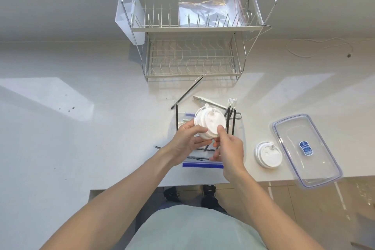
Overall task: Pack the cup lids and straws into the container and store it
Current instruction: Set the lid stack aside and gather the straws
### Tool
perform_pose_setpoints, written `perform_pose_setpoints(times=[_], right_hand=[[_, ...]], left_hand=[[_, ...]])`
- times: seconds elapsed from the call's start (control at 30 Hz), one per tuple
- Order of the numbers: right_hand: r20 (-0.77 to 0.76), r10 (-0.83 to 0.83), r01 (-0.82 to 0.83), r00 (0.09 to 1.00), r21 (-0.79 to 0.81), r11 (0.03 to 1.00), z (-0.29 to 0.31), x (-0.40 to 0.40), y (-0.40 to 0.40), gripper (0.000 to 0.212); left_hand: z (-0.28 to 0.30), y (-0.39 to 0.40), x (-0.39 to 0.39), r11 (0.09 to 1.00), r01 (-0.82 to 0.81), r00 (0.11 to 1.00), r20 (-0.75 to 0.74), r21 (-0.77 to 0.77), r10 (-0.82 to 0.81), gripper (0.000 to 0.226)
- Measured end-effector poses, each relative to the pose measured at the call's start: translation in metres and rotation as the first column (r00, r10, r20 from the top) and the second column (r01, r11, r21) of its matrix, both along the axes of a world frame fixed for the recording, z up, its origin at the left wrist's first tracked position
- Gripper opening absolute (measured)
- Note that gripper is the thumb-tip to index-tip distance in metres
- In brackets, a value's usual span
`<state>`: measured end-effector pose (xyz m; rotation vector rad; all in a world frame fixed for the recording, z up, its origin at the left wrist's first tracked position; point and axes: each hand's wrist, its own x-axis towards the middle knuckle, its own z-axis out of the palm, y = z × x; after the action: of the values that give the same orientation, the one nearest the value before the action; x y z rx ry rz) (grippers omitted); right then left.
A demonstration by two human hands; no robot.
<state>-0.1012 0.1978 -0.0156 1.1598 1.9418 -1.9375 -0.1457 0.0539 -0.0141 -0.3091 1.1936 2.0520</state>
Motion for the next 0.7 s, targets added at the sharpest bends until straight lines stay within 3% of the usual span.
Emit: perform_pose_setpoints(times=[0.2,0.3,0.53,0.7], right_hand=[[-0.014,0.238,-0.233,0.971,0.170,0.958,0.006,0.015,-0.002,0.055],[-0.002,0.223,-0.217,0.975,0.217,0.952,0.007,0.019,0.006,0.053],[-0.126,0.207,-0.203,0.970,0.043,0.978,0.007,0.015,0.031,0.029],[-0.131,0.203,-0.206,0.970,-0.002,0.979,0.004,0.020,0.043,0.024]], left_hand=[[0.000,0.008,0.002,0.996,-0.025,0.999,-0.042,-0.083,0.022,0.044],[0.000,0.008,0.001,0.995,-0.017,0.996,-0.084,-0.097,0.008,0.041],[0.004,0.015,0.004,0.993,0.031,0.993,-0.108,-0.111,-0.043,0.042],[0.004,0.023,0.008,0.989,0.070,0.991,-0.104,-0.134,-0.084,0.045]])
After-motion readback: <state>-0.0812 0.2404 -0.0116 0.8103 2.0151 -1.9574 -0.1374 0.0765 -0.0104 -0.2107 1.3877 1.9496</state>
